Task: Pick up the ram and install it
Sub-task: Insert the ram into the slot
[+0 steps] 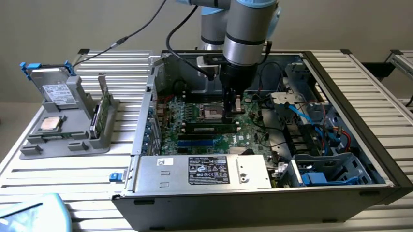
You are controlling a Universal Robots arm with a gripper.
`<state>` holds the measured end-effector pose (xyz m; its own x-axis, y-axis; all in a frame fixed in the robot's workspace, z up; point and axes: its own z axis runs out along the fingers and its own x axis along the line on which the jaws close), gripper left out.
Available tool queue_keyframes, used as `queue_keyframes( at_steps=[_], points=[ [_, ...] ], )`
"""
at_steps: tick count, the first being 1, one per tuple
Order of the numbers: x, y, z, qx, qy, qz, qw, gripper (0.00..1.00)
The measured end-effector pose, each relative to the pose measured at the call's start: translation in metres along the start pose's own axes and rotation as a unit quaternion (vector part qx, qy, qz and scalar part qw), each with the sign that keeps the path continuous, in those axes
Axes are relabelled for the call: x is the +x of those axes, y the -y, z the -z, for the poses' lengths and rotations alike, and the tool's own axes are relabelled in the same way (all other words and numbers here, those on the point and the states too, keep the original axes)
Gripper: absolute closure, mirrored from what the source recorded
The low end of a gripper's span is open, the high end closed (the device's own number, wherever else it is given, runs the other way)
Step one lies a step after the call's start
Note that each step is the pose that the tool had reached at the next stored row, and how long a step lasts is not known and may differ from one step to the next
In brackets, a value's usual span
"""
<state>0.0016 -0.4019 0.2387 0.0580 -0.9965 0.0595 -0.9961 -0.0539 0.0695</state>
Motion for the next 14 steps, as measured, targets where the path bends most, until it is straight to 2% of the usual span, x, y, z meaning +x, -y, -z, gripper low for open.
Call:
queue_keyframes(
  at_steps=[14],
  points=[
    [-0.0037,0.0008,-0.0092,0.0000,0.0000,0.000,1.0000,0.90]
  ],
)
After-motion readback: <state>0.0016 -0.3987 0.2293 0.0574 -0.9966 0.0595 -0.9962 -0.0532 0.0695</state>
